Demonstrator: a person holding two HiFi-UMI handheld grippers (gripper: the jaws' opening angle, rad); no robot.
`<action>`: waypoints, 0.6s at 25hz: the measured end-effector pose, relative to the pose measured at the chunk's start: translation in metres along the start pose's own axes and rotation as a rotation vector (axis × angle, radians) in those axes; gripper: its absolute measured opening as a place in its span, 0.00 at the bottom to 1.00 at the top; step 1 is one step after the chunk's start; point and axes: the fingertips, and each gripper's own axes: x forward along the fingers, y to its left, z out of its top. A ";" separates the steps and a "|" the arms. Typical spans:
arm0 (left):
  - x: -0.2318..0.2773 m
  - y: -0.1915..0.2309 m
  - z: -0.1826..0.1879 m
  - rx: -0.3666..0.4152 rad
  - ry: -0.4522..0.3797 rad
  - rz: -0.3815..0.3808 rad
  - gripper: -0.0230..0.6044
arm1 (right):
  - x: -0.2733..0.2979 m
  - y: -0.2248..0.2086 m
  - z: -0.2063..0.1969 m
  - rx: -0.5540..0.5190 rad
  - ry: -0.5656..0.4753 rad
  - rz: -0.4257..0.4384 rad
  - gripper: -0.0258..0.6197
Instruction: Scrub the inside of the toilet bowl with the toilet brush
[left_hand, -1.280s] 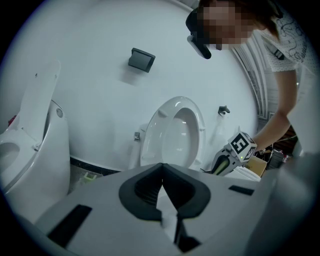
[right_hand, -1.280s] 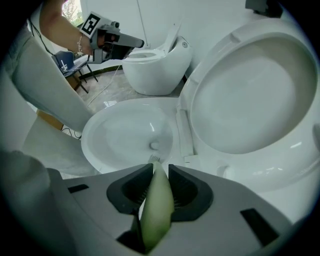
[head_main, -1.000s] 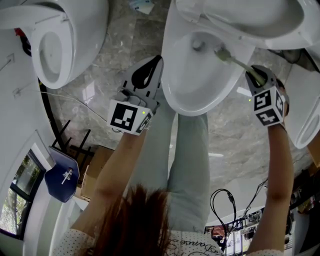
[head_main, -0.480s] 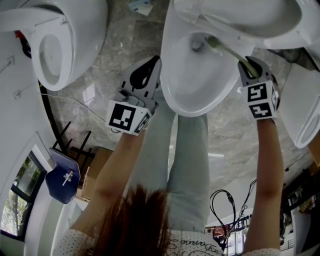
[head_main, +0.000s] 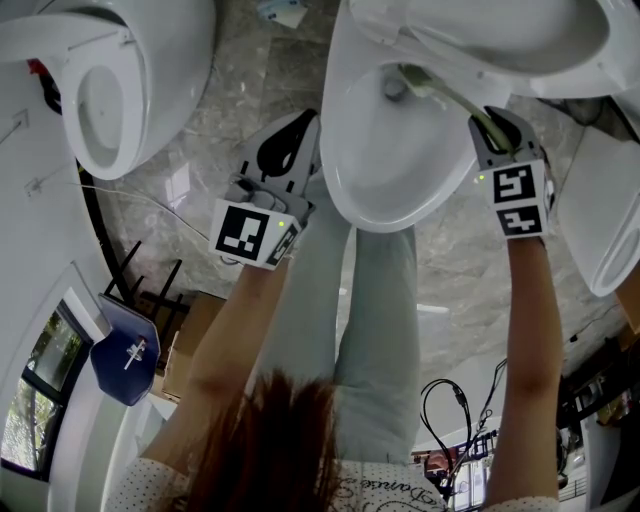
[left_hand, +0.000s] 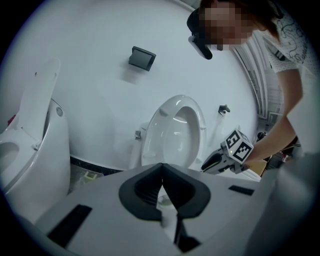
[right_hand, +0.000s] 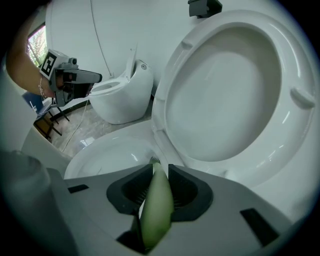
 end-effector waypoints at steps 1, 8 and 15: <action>0.000 0.000 0.000 -0.001 0.000 0.001 0.04 | 0.001 0.001 0.002 0.006 -0.007 0.004 0.21; -0.001 0.000 -0.003 -0.001 0.004 0.003 0.04 | 0.000 0.023 0.029 -0.015 -0.073 0.044 0.21; 0.000 -0.002 -0.005 0.000 0.009 -0.005 0.04 | 0.000 0.056 0.044 -0.060 -0.129 0.092 0.21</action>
